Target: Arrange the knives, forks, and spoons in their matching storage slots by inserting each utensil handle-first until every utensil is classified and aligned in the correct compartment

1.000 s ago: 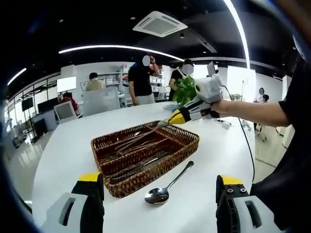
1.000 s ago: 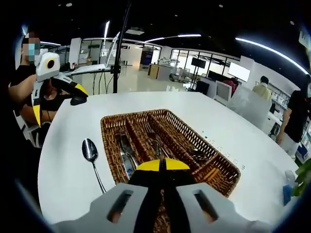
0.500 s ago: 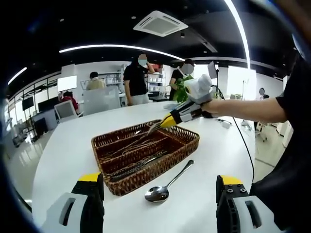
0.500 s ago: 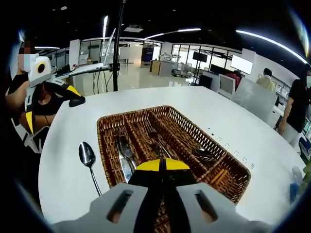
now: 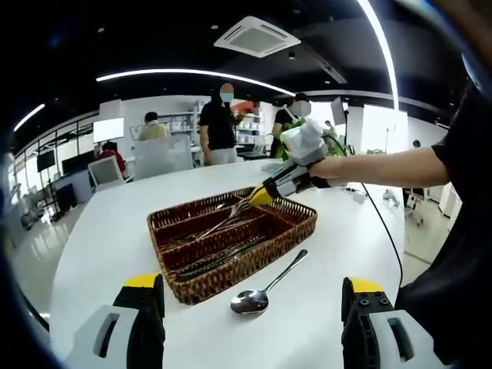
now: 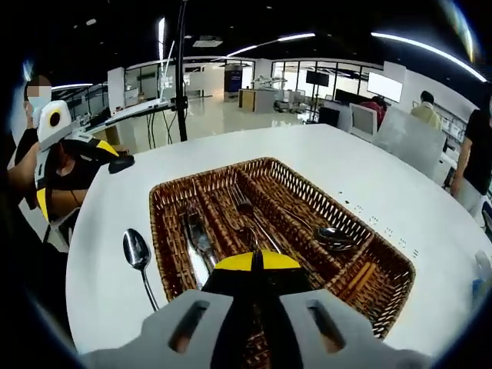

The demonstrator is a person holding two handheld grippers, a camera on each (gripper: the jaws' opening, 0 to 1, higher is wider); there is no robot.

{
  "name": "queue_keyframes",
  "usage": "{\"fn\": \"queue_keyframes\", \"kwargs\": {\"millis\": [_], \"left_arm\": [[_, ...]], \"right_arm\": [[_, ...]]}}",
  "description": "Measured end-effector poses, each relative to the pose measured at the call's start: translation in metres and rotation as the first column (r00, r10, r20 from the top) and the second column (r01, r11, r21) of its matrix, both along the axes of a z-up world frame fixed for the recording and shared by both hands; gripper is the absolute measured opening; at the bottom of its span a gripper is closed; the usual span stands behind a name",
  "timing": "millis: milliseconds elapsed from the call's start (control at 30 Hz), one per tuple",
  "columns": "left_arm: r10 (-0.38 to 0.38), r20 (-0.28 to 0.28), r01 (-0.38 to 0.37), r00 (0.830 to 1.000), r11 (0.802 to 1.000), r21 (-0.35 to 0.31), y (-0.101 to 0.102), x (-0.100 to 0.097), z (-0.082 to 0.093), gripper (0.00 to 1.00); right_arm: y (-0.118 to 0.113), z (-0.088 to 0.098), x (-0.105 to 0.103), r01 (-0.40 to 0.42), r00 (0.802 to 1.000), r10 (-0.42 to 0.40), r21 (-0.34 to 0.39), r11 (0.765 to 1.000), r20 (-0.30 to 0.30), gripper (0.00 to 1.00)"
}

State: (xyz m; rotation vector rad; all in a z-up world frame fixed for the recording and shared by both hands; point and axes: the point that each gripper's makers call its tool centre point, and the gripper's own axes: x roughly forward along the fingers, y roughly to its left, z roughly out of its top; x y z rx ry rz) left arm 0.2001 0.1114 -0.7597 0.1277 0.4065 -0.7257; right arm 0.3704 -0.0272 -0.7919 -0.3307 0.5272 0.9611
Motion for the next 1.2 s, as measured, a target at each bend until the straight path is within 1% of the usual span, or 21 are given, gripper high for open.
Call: {"fn": "queue_keyframes", "kwargs": {"millis": [67,100,133,233,333,400,567,733,867,1067,1200], "left_arm": [[-0.002,0.000,0.002,1.000,1.000,-0.002,-0.001,0.000,0.000,1.00],[-0.003,0.001,0.003,1.000,1.000,-0.003,-0.002,0.000,0.001,1.00],[-0.004,0.001,0.004,1.000,1.000,-0.004,-0.002,0.000,0.000,1.00],[-0.006,-0.002,0.006,1.000,1.000,0.004,-0.002,-0.002,-0.001,1.00],[-0.002,-0.003,0.002,1.000,1.000,-0.002,-0.001,-0.003,0.000,1.00],[-0.003,-0.006,0.003,1.000,1.000,0.005,-0.001,-0.004,-0.001,1.00],[-0.005,-0.006,0.005,1.000,1.000,0.002,-0.002,-0.006,0.000,1.00],[-0.009,-0.012,0.009,1.000,1.000,0.008,0.000,-0.006,-0.004,1.00],[-0.016,-0.015,0.016,1.000,1.000,0.012,0.000,-0.006,-0.006,1.00],[-0.024,-0.015,0.024,1.000,1.000,0.016,-0.002,-0.006,-0.006,1.00],[-0.025,-0.014,0.026,1.000,0.999,0.019,-0.002,-0.007,-0.006,1.00]], "right_arm": [[-0.004,-0.005,0.004,0.016,1.000,-0.016,-0.010,1.000,-0.014,0.00],[-0.005,-0.009,0.003,0.026,0.999,-0.026,-0.006,1.000,-0.046,0.00],[-0.004,-0.010,0.002,0.025,0.998,-0.025,0.001,1.000,-0.057,0.00],[-0.007,-0.017,0.003,0.034,0.997,-0.035,-0.010,0.999,-0.067,0.00],[-0.007,-0.017,0.003,0.036,0.997,-0.037,-0.019,0.999,-0.061,0.00],[-0.006,-0.017,0.005,0.033,0.998,-0.034,-0.035,0.999,-0.044,0.00],[-0.007,-0.018,0.006,0.046,0.997,-0.047,-0.035,0.998,-0.055,0.00],[-0.011,-0.021,0.002,0.057,0.995,-0.060,-0.040,0.998,-0.075,0.00],[-0.017,-0.022,0.002,0.064,0.996,-0.067,-0.058,0.996,-0.061,0.01],[-0.023,-0.020,0.005,0.083,0.995,-0.086,-0.063,0.995,-0.048,0.03],[-0.023,-0.021,0.005,0.086,0.995,-0.089,-0.062,0.994,-0.052,0.05]]}}
